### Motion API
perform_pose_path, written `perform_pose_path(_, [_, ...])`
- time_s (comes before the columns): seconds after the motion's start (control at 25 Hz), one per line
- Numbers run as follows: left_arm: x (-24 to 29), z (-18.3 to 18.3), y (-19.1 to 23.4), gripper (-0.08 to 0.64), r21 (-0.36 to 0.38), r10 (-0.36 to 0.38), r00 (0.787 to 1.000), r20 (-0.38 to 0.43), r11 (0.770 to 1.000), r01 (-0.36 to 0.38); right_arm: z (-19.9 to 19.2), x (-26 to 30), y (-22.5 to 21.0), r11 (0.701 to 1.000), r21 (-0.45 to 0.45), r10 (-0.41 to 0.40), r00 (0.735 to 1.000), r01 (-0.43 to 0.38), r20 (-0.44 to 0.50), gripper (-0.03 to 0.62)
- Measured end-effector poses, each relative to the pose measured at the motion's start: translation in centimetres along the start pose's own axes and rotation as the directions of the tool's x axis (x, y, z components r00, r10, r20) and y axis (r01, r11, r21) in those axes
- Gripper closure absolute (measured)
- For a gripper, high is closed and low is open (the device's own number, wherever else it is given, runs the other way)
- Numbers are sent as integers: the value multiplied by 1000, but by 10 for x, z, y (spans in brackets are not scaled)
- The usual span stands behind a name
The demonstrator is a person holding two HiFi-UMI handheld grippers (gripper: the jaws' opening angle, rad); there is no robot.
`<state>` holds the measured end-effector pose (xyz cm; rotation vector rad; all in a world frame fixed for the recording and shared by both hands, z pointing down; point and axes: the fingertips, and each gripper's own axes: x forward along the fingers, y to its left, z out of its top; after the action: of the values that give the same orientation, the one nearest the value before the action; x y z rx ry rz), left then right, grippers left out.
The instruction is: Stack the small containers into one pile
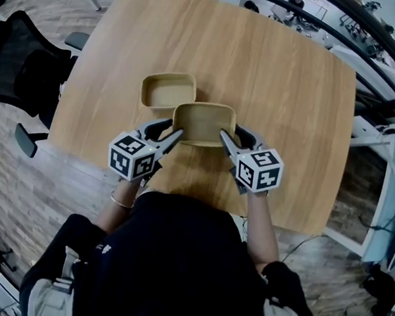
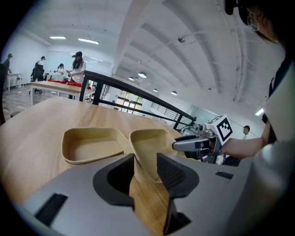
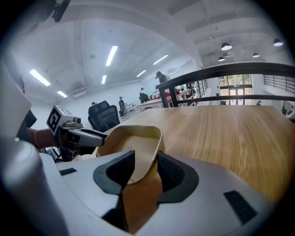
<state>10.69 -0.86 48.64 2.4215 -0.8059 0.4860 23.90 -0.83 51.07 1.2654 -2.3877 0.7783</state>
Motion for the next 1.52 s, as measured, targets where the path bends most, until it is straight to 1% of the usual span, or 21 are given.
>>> perform_pose_path(0.36, [-26, 10, 17, 419, -4, 15, 999, 34, 1000, -15, 17, 19, 23, 999, -34, 24, 1000, -24, 2, 434])
perform_pose_path(0.6, [-39, 14, 28, 419, -5, 10, 999, 43, 1000, -10, 28, 29, 35, 998, -53, 21, 1000, -21, -1, 434])
perform_pose_path(0.84, [-47, 22, 42, 419, -3, -4, 997, 76, 1000, 4, 35, 39, 45, 998, -66, 8, 1000, -9, -7, 434])
perform_pose_path(1.08, [-50, 33, 52, 419, 35, -8, 996, 87, 999, 5, 45, 46, 51, 997, -75, -3, 1000, 2, -7, 434])
perform_pose_path(1.28, [-50, 34, 59, 419, 29, -18, 996, 84, 999, 15, 49, 50, 53, 997, -74, -6, 1000, 5, -7, 434])
perform_pose_path(1.52, [-53, 34, 68, 419, 13, -7, 996, 83, 1000, 6, 56, 60, 57, 996, -86, -4, 1000, 2, -15, 434])
